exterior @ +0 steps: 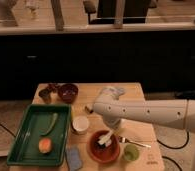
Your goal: Wipe red bowl with brush
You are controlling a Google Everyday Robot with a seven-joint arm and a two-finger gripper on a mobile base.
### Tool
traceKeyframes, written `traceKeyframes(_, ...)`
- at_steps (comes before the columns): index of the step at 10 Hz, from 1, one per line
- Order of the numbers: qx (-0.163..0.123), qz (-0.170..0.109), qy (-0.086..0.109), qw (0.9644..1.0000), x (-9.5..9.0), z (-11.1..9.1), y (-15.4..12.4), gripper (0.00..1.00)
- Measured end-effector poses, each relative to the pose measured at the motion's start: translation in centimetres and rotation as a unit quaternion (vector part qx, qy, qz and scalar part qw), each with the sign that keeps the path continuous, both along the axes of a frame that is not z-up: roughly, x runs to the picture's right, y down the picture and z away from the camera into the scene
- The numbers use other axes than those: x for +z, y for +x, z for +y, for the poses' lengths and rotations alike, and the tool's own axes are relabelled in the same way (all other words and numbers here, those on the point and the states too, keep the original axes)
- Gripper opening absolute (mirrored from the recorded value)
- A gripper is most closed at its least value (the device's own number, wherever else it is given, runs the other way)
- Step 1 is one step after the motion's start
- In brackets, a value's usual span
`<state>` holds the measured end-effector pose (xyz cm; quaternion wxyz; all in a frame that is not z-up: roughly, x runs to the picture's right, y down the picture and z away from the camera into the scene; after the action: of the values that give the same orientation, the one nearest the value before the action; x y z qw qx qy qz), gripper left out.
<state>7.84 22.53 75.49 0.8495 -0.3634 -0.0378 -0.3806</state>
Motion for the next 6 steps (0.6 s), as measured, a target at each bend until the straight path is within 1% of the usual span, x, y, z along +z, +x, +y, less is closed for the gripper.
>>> traceKeyframes(3,-0.026,-0.024,-0.007,0.9993,-1.0,1.1,-1.0,0.00)
traceKeyframes(5,-0.029,-0.027,-0.011,0.9991,-1.7,1.7,-0.2,0.00)
traceKeyframes(6,-0.029,-0.022,-0.010,0.9993,-1.7,1.7,0.5,0.00)
